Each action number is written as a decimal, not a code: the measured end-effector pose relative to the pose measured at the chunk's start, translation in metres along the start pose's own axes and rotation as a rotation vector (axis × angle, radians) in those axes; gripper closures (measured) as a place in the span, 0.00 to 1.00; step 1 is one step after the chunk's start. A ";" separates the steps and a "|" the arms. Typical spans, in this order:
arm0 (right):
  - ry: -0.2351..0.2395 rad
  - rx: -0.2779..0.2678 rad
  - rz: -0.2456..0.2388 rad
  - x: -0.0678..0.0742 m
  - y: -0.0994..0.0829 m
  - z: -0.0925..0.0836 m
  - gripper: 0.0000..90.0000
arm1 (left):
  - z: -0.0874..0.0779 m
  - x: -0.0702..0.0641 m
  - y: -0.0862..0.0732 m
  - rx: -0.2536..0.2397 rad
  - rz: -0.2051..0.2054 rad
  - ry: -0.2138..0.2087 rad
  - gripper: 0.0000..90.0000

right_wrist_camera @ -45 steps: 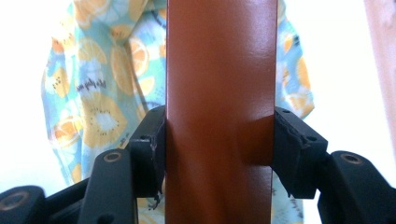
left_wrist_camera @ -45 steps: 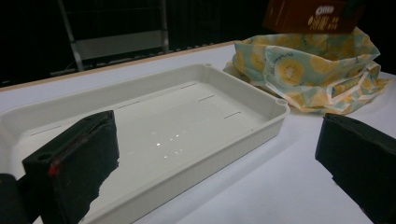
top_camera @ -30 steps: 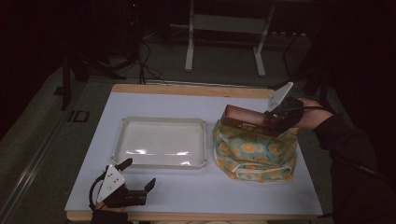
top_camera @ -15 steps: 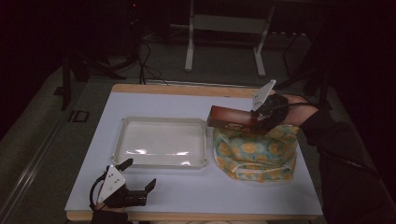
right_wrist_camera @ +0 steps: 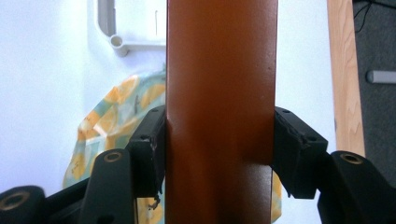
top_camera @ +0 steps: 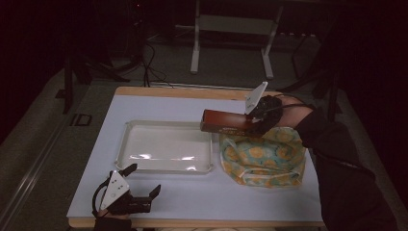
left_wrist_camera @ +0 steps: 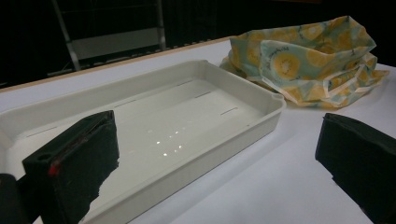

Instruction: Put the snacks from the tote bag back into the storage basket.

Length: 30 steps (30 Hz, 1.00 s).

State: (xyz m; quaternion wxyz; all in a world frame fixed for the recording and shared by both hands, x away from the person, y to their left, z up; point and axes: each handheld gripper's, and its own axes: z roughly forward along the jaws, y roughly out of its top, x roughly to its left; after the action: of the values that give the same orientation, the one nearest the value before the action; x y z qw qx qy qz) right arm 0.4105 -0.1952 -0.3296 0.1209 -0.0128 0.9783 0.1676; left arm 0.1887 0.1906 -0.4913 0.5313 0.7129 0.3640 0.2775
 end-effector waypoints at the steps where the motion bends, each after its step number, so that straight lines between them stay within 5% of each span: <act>1: 0.002 -0.002 -0.006 0.000 0.002 0.001 0.48 | 0.000 0.000 0.000 0.001 0.000 -0.001 0.00; 30: 0.046 -0.121 -0.106 0.011 0.070 0.029 0.48 | 0.000 0.000 0.000 0.004 0.007 -0.015 0.00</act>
State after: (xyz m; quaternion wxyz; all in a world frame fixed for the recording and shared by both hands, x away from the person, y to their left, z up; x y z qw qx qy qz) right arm 0.4020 -0.1196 -0.3366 0.1062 -0.0757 0.9668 0.2196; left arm 0.1883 0.1903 -0.4916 0.5316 0.7173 0.3581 0.2732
